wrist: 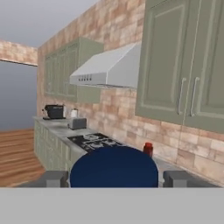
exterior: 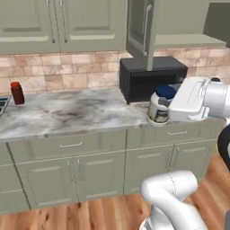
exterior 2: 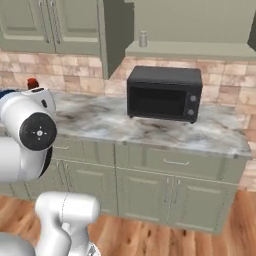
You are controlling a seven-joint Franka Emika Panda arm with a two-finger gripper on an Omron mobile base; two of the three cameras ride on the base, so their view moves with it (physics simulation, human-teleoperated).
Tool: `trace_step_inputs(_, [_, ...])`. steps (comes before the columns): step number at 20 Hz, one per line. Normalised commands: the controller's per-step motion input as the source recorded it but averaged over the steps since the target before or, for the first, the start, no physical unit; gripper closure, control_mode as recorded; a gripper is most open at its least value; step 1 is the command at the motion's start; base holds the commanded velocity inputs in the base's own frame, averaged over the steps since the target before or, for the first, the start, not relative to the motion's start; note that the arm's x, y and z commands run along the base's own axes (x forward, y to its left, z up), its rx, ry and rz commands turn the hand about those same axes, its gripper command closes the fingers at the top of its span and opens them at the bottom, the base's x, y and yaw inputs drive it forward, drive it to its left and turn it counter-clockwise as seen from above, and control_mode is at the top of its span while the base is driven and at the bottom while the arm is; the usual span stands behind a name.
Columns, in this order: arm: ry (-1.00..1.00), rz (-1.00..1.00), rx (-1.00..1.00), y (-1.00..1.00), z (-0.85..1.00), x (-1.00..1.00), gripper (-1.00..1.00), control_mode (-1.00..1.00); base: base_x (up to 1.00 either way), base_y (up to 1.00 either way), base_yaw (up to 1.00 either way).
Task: Collect the paprika, mayonnaise, and shaker from the cabinet and place them next to the stove.
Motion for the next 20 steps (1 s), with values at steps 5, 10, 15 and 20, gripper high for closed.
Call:
trace_step_inputs(5, [0.0, 0.0, 0.0, 0.0, 0.0, 0.0, 1.0, 1.0, 0.03, 0.97, 0.0])
trace_step_inputs(10, [0.0, 0.0, 0.0, 0.0, 0.0, 0.0, 1.0, 1.0, 0.31, 0.95, -0.01])
trace_step_inputs(15, [0.0, 0.0, 0.0, 0.0, 0.0, 0.0, 1.0, 1.0, 0.64, 0.83, -0.04])
trace_step_inputs(20, [0.0, 0.0, 0.0, 0.0, 0.0, 0.0, 1.0, 1.0, 0.66, 0.84, -0.06])
